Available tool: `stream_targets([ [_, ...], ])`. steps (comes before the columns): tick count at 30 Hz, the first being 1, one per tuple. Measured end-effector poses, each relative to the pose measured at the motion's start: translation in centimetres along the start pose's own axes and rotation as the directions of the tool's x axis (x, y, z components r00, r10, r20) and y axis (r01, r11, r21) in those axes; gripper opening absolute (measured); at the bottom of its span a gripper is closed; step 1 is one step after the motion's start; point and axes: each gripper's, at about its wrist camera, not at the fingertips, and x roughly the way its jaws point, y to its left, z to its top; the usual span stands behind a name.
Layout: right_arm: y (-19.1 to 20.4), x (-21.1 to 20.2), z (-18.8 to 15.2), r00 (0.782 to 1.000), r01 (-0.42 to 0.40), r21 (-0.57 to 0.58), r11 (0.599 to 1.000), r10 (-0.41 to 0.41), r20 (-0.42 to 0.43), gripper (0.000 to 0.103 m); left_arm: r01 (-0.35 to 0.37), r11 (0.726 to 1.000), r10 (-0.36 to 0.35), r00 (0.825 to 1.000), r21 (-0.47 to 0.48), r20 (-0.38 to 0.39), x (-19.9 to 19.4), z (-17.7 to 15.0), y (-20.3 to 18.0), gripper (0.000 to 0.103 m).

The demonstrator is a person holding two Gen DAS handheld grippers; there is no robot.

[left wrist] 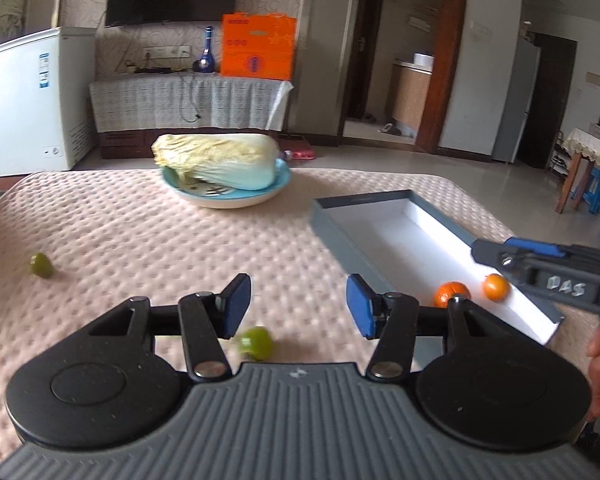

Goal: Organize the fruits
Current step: 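Lower the mandarin into the box and open the right tool, then move the left tool to a green tomato while the right tool approaches an orange tomato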

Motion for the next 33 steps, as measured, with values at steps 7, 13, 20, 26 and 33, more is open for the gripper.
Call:
stream_targets([
  [7,5.2,-0.8,0.7,0.981,-0.179,-0.050,0.983,0.182,0.071,0.051,-0.067,0.996,0.068,0.998,-0.052,0.008,-1.0,0.0,4.5,0.059],
  [13,10.3,0.1,-0.3,0.951,-0.305,-0.124,0.944,0.309,0.015,0.051,-0.129,0.989,0.129,0.992,-0.076,-0.002,-1.4,-0.5,8.0,0.059],
  [20,14.8,0.9,-2.0,0.906,-0.423,-0.190,0.886,0.415,-0.080,0.051,-0.199,0.974,0.197,0.980,-0.104,-0.030,-1.1,-1.3,12.4,0.059],
  [26,16.8,1.4,-2.9,0.877,-0.480,-0.202,0.854,0.456,-0.153,0.051,-0.254,0.961,0.249,0.967,-0.112,-0.058,0.1,-2.3,15.3,0.064],
  [33,17.4,1.8,-3.6,0.872,-0.484,-0.221,0.847,0.445,-0.202,0.051,-0.282,0.953,0.273,0.958,-0.107,-0.090,2.0,-3.0,17.1,0.066],
])
